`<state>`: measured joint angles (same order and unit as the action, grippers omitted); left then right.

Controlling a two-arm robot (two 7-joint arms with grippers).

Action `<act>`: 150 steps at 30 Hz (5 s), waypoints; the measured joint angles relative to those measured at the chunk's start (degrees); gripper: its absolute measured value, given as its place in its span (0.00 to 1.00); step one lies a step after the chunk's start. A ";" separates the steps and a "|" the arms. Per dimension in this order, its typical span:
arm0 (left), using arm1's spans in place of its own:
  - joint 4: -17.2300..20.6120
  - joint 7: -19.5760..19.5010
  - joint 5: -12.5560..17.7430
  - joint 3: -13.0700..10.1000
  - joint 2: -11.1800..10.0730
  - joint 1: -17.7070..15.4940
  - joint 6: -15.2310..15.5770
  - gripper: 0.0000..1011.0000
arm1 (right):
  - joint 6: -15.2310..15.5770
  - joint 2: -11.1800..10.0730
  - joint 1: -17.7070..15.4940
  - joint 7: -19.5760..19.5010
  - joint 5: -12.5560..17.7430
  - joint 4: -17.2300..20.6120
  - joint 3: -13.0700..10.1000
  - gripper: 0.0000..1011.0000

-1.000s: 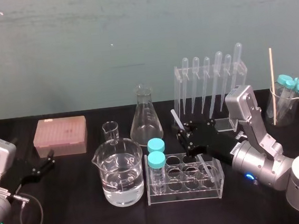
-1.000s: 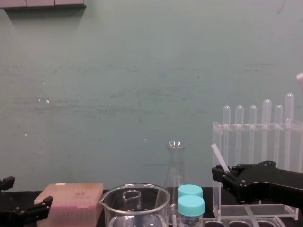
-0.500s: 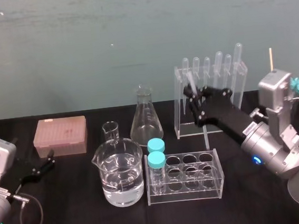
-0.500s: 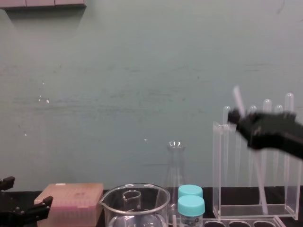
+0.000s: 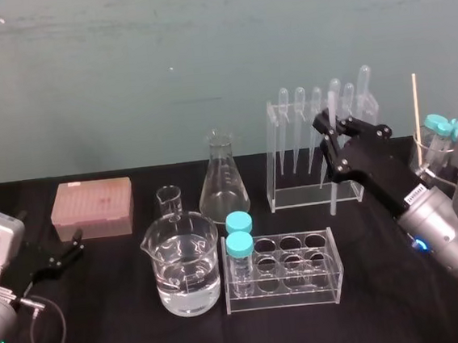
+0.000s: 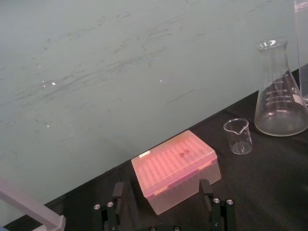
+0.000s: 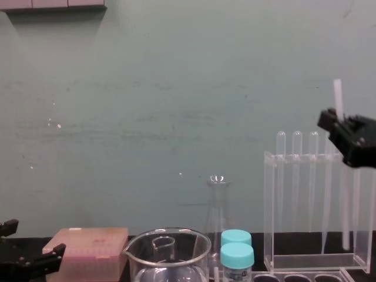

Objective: Pick up the stirring rod with one hand, then place it down.

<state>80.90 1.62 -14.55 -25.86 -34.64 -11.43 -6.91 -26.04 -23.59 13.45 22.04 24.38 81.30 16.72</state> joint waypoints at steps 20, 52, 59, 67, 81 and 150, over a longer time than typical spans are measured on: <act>0.00 0.00 0.00 0.00 0.00 0.00 0.00 0.99 | 0.78 -0.10 -0.60 -0.55 -0.77 -0.26 -0.63 0.07; 0.00 0.00 0.00 0.00 0.00 0.00 0.00 0.99 | 0.57 -0.07 -0.48 -0.37 -0.63 -0.19 -0.52 0.07; 0.00 0.00 0.00 0.00 0.00 0.00 0.00 0.99 | 0.57 -0.08 -0.48 -0.37 -0.63 -0.19 -0.52 0.07; 0.00 0.00 0.00 0.00 0.00 0.00 0.00 0.99 | 0.57 -0.07 -0.48 -0.37 -0.63 -0.19 -0.52 0.07; 0.00 0.00 0.00 0.00 0.00 0.00 0.00 0.99 | 0.58 -0.07 -0.48 -0.37 -0.63 -0.20 -0.52 0.07; 0.00 0.00 0.00 0.00 0.00 0.00 0.00 0.99 | 3.33 1.33 1.30 12.42 2.28 -4.20 0.81 0.07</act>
<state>80.90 1.62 -14.54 -25.86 -34.65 -11.43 -6.91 -22.71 -22.26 14.75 34.46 26.66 77.09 17.53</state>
